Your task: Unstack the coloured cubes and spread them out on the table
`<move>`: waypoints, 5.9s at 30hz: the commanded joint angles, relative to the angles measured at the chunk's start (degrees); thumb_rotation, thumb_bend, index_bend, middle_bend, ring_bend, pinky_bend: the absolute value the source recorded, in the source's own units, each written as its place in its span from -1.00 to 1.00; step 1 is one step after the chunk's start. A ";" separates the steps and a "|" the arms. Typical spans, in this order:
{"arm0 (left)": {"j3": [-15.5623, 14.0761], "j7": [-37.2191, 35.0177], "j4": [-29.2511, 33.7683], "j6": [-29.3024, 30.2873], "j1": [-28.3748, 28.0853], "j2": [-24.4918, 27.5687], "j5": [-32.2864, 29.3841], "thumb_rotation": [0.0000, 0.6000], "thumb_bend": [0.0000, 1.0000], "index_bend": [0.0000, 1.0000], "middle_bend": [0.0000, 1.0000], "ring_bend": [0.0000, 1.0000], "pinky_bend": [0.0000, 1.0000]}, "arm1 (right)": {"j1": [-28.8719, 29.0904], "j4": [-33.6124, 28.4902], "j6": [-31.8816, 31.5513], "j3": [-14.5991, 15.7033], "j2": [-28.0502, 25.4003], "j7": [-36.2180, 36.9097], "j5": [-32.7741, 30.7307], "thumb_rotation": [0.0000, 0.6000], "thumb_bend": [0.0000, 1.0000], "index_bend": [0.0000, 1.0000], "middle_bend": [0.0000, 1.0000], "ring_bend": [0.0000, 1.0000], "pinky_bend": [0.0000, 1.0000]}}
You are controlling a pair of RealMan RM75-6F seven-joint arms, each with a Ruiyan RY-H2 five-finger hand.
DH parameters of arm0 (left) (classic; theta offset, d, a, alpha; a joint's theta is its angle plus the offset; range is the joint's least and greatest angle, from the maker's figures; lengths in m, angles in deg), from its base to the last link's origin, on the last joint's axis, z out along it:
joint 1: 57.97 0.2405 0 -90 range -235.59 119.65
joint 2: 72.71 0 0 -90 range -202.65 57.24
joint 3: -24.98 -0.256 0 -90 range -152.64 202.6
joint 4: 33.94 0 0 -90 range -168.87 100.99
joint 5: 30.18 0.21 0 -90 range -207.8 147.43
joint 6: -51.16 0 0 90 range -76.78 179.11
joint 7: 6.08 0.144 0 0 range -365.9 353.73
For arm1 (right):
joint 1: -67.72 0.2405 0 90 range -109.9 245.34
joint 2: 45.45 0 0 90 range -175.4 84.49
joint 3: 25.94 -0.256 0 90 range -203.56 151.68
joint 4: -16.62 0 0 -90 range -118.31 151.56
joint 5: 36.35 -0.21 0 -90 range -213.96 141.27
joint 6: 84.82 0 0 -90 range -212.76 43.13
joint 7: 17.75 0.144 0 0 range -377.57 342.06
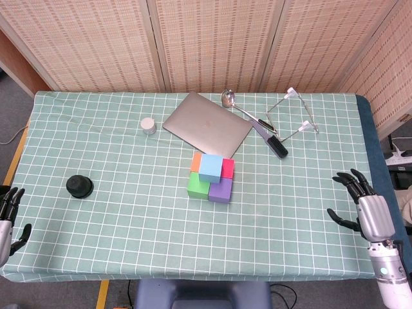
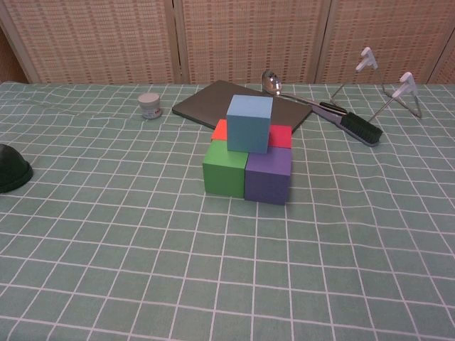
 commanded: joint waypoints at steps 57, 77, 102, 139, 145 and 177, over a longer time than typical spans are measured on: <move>0.08 -0.81 -1.09 -1.42 -0.79 -0.80 0.23 1.00 -0.22 -0.61 -0.77 -0.68 -0.34 | 25.16 -7.90 29.20 -8.82 9.65 -2.48 -9.10 1.00 -0.90 -1.00 -0.81 -0.92 -0.70; 0.39 -1.73 -1.30 -1.06 -0.64 -0.50 0.03 1.00 -0.21 -0.57 -0.76 -0.68 -0.34 | 35.59 -4.94 34.41 -12.68 19.10 -24.96 -26.27 1.00 -0.91 -1.00 -0.81 -0.92 -0.70; 0.80 -2.43 -1.53 -0.63 -0.41 -0.23 -0.44 1.00 -0.21 -0.55 -0.76 -0.68 -0.34 | 41.47 10.04 31.37 -13.66 30.73 -28.21 -29.98 1.00 -0.85 -0.18 -0.19 -0.10 0.40; 0.52 -1.23 -1.16 -1.34 -0.72 -0.83 -0.18 1.00 -0.21 -0.51 -0.75 -0.68 -0.34 | 17.27 27.65 12.60 5.72 19.70 3.64 -1.73 1.00 -0.62 -0.08 0.00 0.04 0.53; 0.24 -0.96 -1.05 -1.58 -0.76 -0.78 0.07 1.00 -0.21 -0.51 -0.75 -0.68 -0.34 | 16.44 31.17 12.07 6.87 20.62 6.36 0.42 1.00 -0.62 -0.46 -0.17 -0.26 0.24; 0.65 -1.23 -1.05 -1.53 -0.69 -0.62 -0.80 1.00 -0.21 -0.51 -0.75 -0.68 -0.34 | 17.87 -2.89 9.91 -2.09 8.41 -7.41 0.76 1.00 0.50 0.32 0.11 0.16 0.44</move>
